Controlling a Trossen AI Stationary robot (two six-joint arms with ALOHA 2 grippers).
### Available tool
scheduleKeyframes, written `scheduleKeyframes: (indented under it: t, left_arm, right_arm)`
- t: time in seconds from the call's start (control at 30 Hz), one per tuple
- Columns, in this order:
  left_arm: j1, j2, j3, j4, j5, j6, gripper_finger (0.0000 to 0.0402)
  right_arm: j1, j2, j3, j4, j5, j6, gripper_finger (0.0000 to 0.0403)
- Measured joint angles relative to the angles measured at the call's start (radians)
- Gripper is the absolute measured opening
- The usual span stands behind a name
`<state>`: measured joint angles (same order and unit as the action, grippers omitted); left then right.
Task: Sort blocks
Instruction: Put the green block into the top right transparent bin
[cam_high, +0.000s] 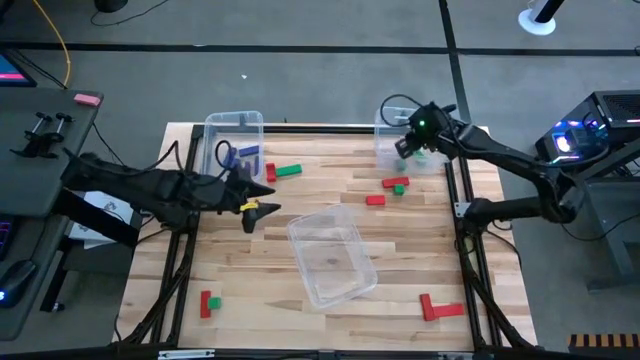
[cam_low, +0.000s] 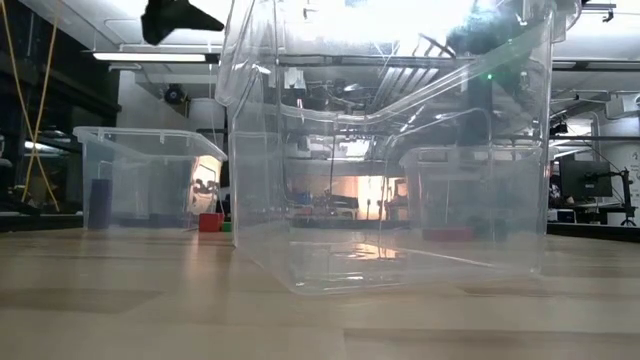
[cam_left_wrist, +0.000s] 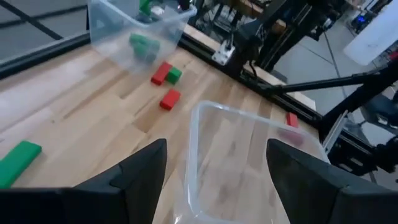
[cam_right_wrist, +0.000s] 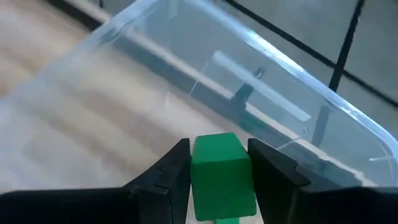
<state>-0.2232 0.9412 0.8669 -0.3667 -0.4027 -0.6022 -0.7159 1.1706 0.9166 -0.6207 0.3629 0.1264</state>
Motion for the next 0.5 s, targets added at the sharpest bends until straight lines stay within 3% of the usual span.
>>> scheduleKeyframes:
  t: [0.1,0.3,0.5]
  left_arm:
    - [-0.026,-0.002,0.000,-0.002,-0.035,-0.008,0.0262]
    - [-0.034,-0.001,0.000,0.000,-0.056,-0.015,0.0262]
    - [-0.036,-0.002,0.000,0.075,-0.047,-0.017,0.0262]
  right_arm:
    - [-0.029,0.001,-0.005,0.008,-0.002,0.061,0.0140]
    - [-0.037,-0.002,0.026,0.004,-0.009,0.080,0.0205]
    - [-0.032,-0.002,0.157,-0.052,-0.112,0.181,0.0223]
